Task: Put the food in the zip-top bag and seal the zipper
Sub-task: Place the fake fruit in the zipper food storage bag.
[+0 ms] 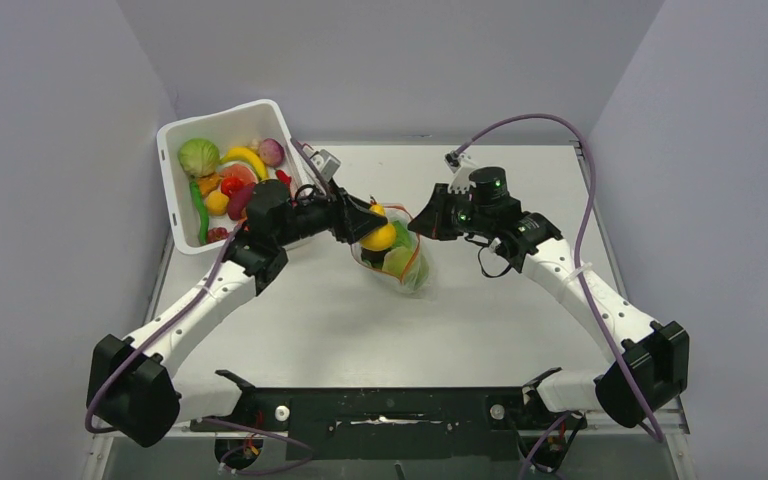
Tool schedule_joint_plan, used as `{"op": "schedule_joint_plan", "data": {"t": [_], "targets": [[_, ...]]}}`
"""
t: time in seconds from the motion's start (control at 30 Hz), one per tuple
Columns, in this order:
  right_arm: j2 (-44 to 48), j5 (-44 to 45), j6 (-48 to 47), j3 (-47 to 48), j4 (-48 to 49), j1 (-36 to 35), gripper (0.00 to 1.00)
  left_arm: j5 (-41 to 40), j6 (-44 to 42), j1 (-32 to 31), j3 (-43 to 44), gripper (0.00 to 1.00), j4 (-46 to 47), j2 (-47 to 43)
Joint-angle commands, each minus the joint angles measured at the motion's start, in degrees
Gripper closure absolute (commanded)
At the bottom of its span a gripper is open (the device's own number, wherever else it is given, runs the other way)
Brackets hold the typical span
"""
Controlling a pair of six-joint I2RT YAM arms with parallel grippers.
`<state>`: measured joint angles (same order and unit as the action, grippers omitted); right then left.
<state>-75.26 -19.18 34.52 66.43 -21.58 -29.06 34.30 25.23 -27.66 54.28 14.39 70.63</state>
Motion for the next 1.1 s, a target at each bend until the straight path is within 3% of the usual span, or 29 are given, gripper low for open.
{"op": "schedule_joint_plan", "data": {"t": [0.0, 0.33, 0.73, 1.07], "targets": [[1.14, 0.25, 0.55, 3.61, 2.2, -0.56, 1.0, -4.41, -3.53, -2.33, 0.99, 0.72, 3.52, 1.27], [1.97, 0.39, 0.52, 2.94, 2.47, -0.55, 1.0, -7.23, -7.29, -3.1, 0.95, 0.71, -1.36, 4.74], [1.96, 0.56, 0.79, 2.92, 2.67, -0.55, 1.0, -8.69, -10.14, -3.51, 4.48, 0.44, -9.35, 7.09], [1.79, 0.86, 0.81, 2.96, 2.57, -0.56, 1.0, -11.14, -11.5, -3.6, 6.17, 0.39, -12.46, 4.69]]}}
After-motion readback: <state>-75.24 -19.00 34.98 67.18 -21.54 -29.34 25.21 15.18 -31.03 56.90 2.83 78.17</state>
